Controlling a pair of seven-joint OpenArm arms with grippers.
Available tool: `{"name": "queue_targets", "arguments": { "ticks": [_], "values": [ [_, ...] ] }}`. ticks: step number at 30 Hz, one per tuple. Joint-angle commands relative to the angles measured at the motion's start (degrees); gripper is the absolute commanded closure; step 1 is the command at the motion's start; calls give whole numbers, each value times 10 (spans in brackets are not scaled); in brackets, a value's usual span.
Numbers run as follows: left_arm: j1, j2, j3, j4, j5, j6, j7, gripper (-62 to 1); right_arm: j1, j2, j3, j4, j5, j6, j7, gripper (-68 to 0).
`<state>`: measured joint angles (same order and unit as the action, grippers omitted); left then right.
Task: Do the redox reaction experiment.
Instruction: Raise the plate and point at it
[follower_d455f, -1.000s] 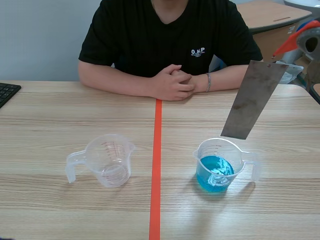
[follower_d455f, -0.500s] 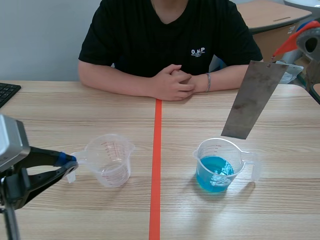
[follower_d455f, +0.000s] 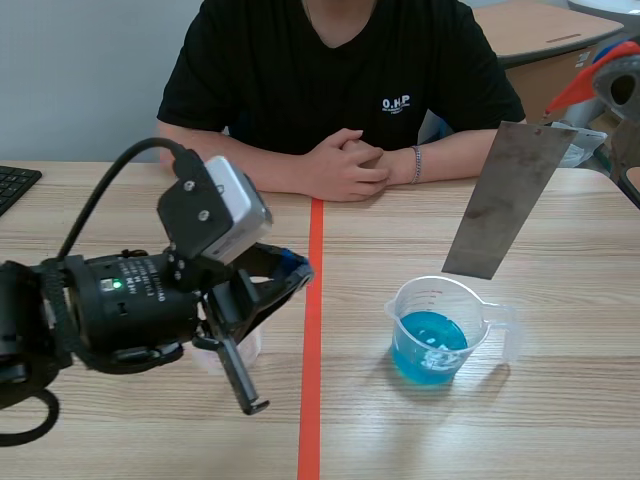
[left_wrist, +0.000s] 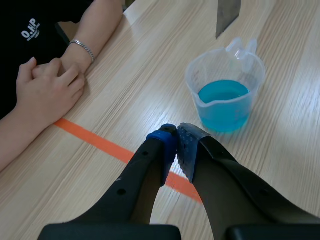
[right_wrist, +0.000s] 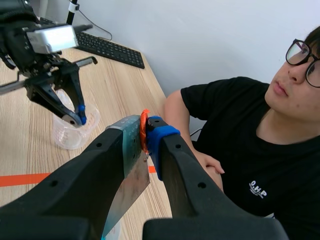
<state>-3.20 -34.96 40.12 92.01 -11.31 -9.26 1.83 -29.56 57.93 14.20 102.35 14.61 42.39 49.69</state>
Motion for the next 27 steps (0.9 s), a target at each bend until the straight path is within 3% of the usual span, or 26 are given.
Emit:
{"name": "queue_targets", "arguments": {
  "ticks": [1,9,18,27],
  "values": [
    [-7,22,-5,-14,2,1,-3,-41,7,8,11,9,11,3,10,-15],
    [-46,115,5,-95,30,0,-3,-41,7,8,11,9,11,3,10,-15],
    [-93,169,44,-169,37,0,-3,-41,7,8,11,9,11,3,10,-15],
    [-129,206,65,-194,37,0,5,-41,7,8,11,9,11,3,11,-15]
  ]
}}
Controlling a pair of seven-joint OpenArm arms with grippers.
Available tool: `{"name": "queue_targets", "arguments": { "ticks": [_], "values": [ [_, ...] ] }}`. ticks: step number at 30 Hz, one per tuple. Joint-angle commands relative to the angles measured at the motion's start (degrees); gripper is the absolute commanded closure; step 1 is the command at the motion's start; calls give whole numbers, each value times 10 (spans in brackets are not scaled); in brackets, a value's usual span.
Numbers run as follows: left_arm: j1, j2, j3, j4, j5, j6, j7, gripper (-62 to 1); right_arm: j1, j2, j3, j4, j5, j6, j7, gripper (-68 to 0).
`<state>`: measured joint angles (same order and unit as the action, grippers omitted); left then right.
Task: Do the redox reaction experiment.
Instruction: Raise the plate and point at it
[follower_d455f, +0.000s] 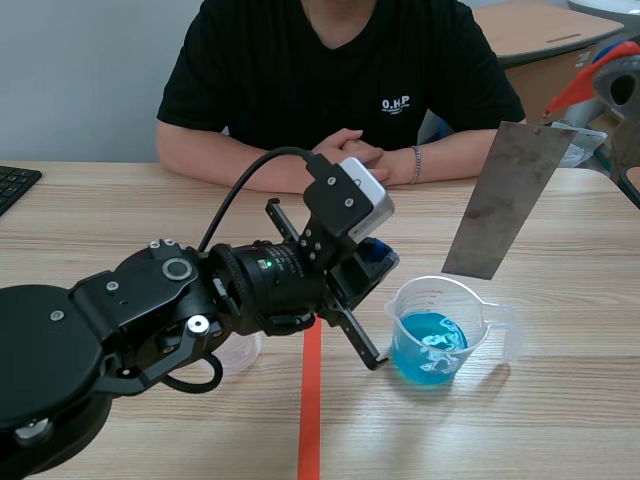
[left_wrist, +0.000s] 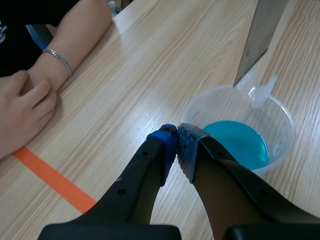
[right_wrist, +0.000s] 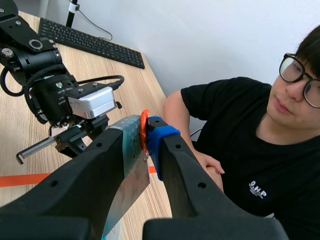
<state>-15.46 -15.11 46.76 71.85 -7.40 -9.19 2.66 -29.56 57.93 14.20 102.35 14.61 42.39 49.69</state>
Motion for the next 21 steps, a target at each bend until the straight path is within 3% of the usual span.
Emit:
{"name": "queue_targets", "arguments": {
  "ticks": [1,21],
  "values": [
    [-9,11,0,5,-2,-1,-1,-41,7,8,11,9,11,3,10,-15],
    [-26,40,12,-18,-2,-2,4,-41,7,8,11,9,11,3,10,-15]
  ]
}}
